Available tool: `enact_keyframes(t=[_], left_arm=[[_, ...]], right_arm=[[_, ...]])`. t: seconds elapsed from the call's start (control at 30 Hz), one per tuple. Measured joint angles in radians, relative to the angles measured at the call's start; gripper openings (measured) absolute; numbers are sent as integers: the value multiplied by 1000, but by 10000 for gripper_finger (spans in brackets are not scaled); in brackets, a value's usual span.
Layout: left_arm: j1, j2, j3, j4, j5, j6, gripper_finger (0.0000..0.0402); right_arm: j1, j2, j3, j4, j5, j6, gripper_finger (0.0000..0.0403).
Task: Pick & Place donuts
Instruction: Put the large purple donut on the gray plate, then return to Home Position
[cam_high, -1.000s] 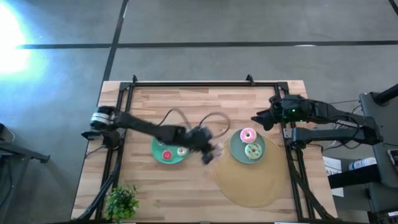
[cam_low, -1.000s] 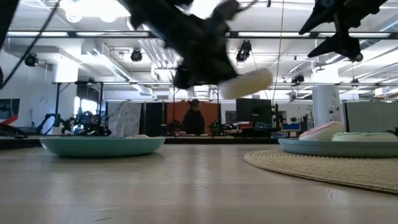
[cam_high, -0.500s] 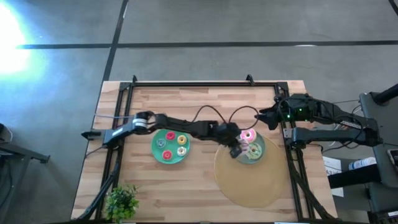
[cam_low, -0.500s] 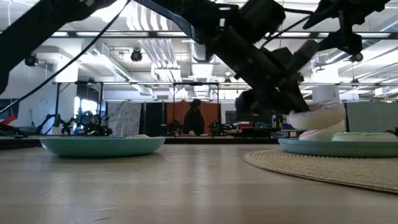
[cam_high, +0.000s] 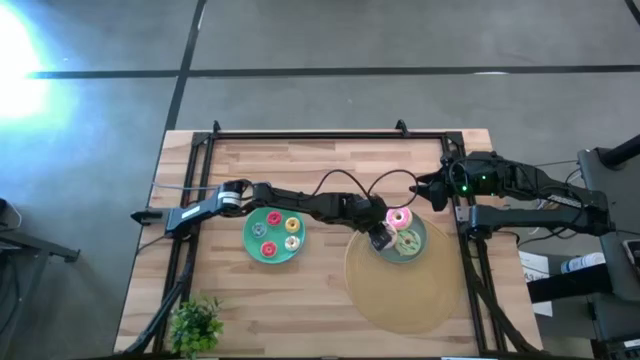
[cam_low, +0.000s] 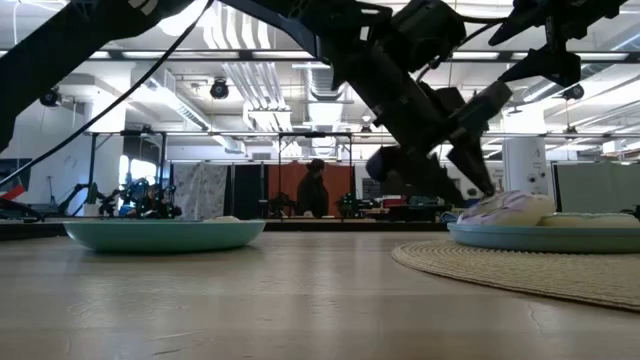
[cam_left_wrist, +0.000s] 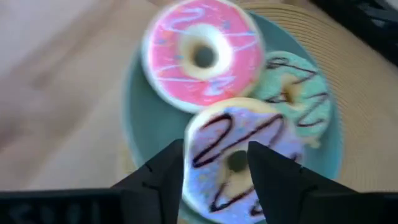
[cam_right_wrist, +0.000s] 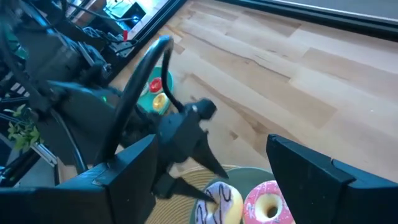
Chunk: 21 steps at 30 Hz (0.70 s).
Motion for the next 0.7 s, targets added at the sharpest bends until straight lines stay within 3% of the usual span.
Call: enact_keyframes(t=[0.27,0.47,0.57,0.7], left_arm=[[-5,-107,-3,-180,-12,86,167],[-49,-224,-7,-438,-27,111,167],[-75,-288,-27,-469,-54,115,167],[-76,-375,-195,-338,37,124,167]], right_arm=[[0,-2,0,-2,-7,-5,295],[0,0,9,11,-8,76,295],[-5,-1,19,55,-16,15,295],[4,-46,-5,122,-181,-120,295]])
